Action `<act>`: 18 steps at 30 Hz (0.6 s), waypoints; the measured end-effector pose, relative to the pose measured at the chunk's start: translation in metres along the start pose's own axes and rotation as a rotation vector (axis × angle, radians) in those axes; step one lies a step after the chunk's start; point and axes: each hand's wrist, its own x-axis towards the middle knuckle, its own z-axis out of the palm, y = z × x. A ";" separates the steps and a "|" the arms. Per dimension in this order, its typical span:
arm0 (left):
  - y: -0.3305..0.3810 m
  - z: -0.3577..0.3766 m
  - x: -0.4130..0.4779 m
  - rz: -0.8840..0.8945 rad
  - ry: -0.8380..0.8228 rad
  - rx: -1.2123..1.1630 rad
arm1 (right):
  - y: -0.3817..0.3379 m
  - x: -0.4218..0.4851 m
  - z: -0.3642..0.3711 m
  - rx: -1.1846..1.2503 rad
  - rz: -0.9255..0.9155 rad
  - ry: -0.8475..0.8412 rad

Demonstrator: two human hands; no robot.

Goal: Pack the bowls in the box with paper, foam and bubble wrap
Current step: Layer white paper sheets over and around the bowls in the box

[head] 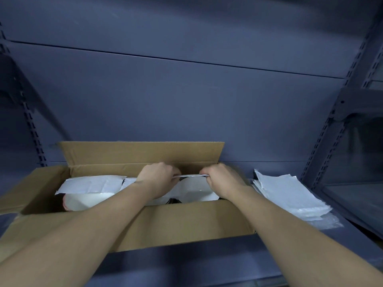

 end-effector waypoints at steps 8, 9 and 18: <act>0.003 -0.007 -0.008 0.094 -0.188 -0.247 | -0.003 -0.005 -0.015 -0.043 -0.069 -0.285; 0.002 -0.008 -0.008 0.093 -0.197 -0.302 | -0.005 -0.006 -0.020 -0.041 -0.064 -0.308; 0.005 0.007 -0.003 0.192 -0.217 -0.213 | -0.015 0.010 0.000 0.025 -0.021 -0.355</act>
